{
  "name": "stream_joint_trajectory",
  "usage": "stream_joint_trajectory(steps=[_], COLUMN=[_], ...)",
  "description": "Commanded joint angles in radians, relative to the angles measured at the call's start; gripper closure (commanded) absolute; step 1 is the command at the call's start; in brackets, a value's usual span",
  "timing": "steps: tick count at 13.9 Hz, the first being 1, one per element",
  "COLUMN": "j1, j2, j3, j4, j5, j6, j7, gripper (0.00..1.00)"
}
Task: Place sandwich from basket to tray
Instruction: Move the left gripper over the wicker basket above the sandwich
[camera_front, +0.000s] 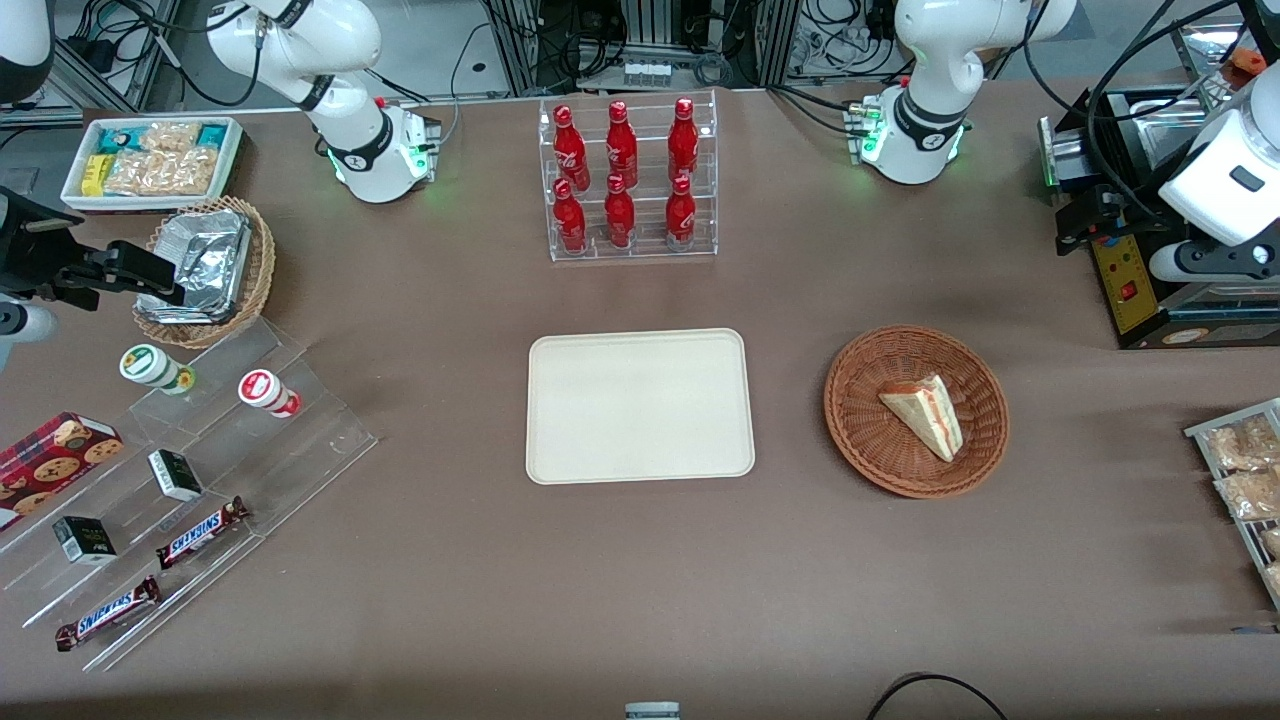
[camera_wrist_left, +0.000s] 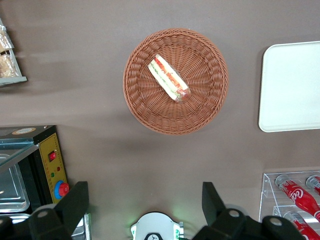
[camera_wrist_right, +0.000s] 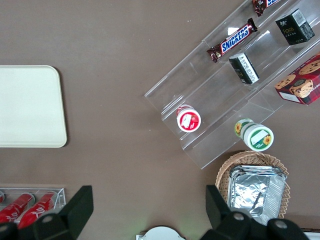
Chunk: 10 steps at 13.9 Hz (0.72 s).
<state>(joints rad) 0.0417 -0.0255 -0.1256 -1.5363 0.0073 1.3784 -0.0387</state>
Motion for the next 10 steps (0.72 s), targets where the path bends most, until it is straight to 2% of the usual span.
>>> stream_joint_trajectory(steps=[1,6,10], j1=[-0.009,-0.014,-0.014], j2=[0.009,0.053,0.091], j3=[0.008,-0.012,-0.045], j4=[0.016,-0.033,-0.129], j5=[-0.013,-0.021,-0.023], j6=[-0.012,-0.006,0.085], j7=[-0.015,-0.004,-0.004], gripper=[0.0,0.0,0.0])
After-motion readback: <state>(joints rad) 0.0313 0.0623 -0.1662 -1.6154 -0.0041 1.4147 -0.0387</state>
